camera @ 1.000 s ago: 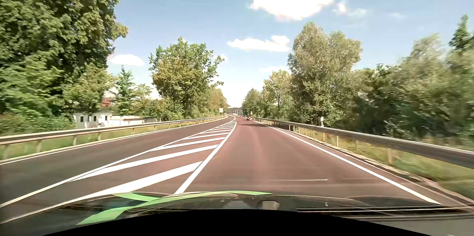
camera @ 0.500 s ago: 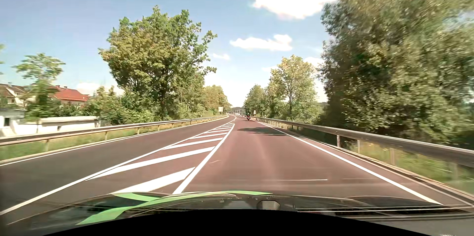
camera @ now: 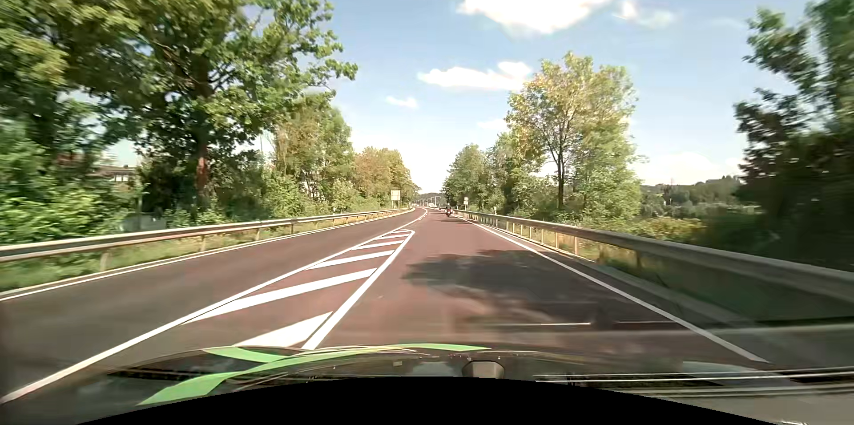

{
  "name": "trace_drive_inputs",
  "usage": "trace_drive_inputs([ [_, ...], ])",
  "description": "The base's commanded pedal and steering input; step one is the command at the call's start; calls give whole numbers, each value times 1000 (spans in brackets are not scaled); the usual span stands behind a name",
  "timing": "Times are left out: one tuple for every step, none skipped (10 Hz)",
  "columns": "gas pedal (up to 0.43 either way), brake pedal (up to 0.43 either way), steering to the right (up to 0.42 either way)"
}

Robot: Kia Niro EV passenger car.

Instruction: Follow the waypoints while adhering to traffic rules and regulations

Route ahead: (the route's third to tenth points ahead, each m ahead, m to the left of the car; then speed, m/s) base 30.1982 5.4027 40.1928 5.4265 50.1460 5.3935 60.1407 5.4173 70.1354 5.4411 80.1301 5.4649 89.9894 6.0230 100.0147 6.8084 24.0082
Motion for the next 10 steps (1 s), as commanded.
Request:
trace_drive_inputs([
  [228, 0, -7],
  [248, 0, -7],
  [248, 0, -6],
  [248, 0, -6],
  [248, 0, -6],
  [248, 0, -7],
  [209, 0, -6],
  [177, 0, -7],
  [177, 0, -7],
  [177, 0, -7],
])
